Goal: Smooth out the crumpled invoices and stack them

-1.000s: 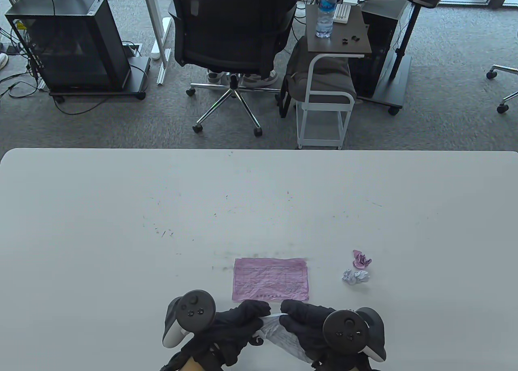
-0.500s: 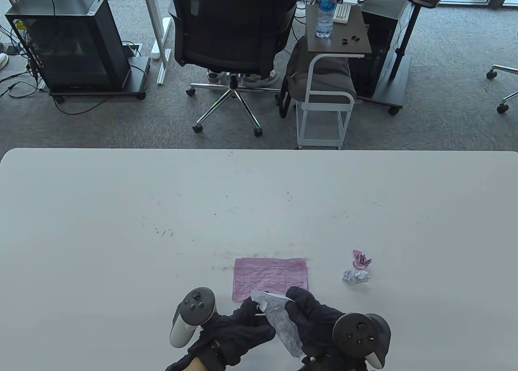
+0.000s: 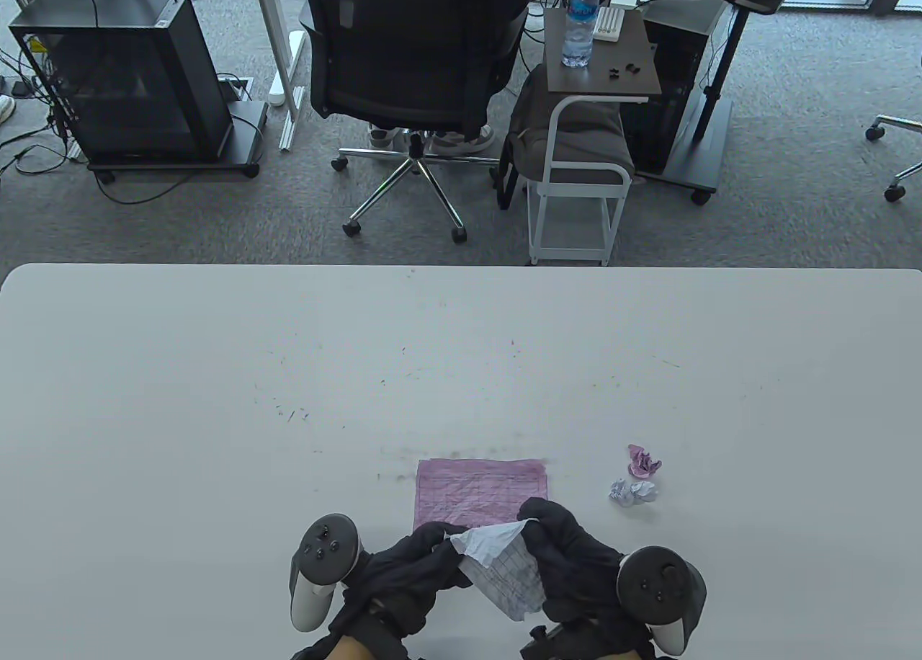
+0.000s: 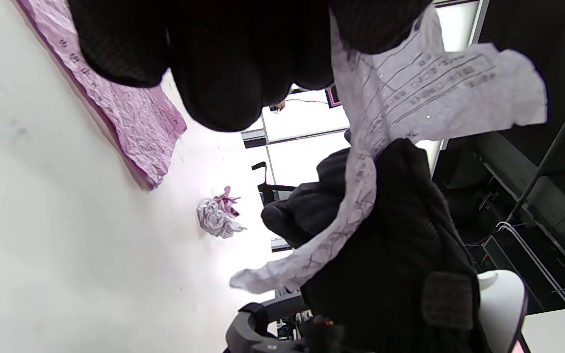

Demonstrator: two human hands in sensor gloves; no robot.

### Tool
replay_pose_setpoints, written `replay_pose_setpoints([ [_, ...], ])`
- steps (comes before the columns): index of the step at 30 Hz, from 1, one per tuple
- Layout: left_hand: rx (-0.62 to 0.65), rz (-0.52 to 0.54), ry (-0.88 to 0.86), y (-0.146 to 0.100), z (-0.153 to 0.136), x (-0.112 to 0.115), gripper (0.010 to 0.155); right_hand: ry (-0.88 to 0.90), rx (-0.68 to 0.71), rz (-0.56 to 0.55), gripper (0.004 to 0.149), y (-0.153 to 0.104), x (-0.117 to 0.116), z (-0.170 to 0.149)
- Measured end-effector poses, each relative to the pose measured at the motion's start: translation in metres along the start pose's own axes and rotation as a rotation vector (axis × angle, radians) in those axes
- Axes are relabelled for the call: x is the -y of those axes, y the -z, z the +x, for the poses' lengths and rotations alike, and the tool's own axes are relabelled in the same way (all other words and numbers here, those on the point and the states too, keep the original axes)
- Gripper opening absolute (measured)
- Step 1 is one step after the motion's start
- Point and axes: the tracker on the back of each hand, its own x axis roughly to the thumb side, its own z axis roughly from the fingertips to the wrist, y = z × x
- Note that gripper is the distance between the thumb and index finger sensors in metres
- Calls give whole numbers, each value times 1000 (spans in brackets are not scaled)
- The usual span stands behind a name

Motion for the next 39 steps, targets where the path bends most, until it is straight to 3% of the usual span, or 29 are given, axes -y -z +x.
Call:
replay_pose_setpoints([
  [7, -81, 41, 1, -2, -10, -11, 49, -157, -28, -29, 39, 1, 8, -2],
  [13, 6, 9, 46, -5, -5, -22, 101, -338, -36, 0, 38, 2, 15, -6],
  [19, 106, -126, 432, -3, 24, 2, 122, -360, 30, 65, 37, -1, -3, 9],
  [21, 125, -104, 456, -3, 30, 10, 119, -372, 68, 83, 37, -3, -8, 15],
  [23, 109, -40, 446, -4, 32, 11, 106, -358, 99, 93, 37, -6, -13, 20],
  [26, 108, 9, 441, -5, 29, 4, 61, -309, 110, 93, 37, -6, -15, 22],
  [28, 131, 48, 398, -6, 26, -1, 47, -284, 97, 88, 37, -6, -14, 21],
  [31, 150, 121, 253, -7, 23, -8, 45, -264, 78, 93, 38, -4, -11, 15],
  [33, 136, 106, 180, -6, 22, -8, 45, -250, 69, 90, 37, -4, -10, 14],
  [39, 93, 122, 215, -7, 19, -14, 45, -228, 58, 113, 37, -2, -8, 11],
])
